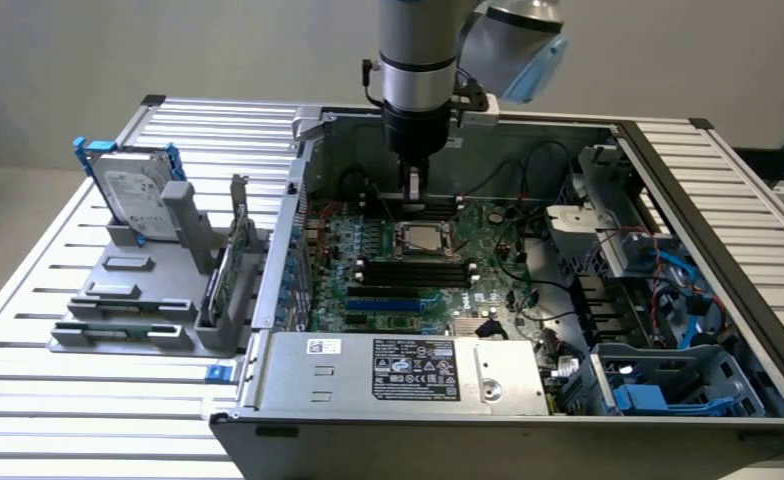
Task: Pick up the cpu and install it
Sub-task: 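Close the cpu cover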
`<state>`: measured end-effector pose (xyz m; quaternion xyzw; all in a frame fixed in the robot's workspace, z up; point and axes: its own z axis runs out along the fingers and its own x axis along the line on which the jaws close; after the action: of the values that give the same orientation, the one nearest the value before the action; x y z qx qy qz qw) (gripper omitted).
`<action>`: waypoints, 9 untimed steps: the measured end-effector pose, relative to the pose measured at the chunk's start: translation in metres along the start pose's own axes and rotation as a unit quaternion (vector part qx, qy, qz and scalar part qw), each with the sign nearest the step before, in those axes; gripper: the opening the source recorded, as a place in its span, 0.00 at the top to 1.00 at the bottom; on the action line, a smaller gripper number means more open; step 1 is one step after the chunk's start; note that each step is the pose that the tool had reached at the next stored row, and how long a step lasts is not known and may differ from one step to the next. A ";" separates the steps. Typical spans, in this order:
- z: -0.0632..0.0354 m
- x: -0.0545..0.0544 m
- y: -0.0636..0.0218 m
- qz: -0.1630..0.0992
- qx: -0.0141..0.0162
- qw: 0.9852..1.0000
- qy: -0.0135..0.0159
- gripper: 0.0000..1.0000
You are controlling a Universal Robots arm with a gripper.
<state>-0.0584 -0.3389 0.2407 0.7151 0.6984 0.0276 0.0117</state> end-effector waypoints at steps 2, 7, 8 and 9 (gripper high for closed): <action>-0.0036 0.000 0.0092 0.000 0.000 1.000 0.000 0.89; -0.0094 0.001 0.0324 0.000 0.001 1.000 0.000 0.89; -0.0107 0.001 0.0370 0.000 0.001 1.000 0.000 0.89; -0.0120 0.001 0.0417 0.000 0.001 1.000 0.000 0.89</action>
<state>-0.0174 -0.3389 0.2550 0.7151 0.6984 0.0272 0.0113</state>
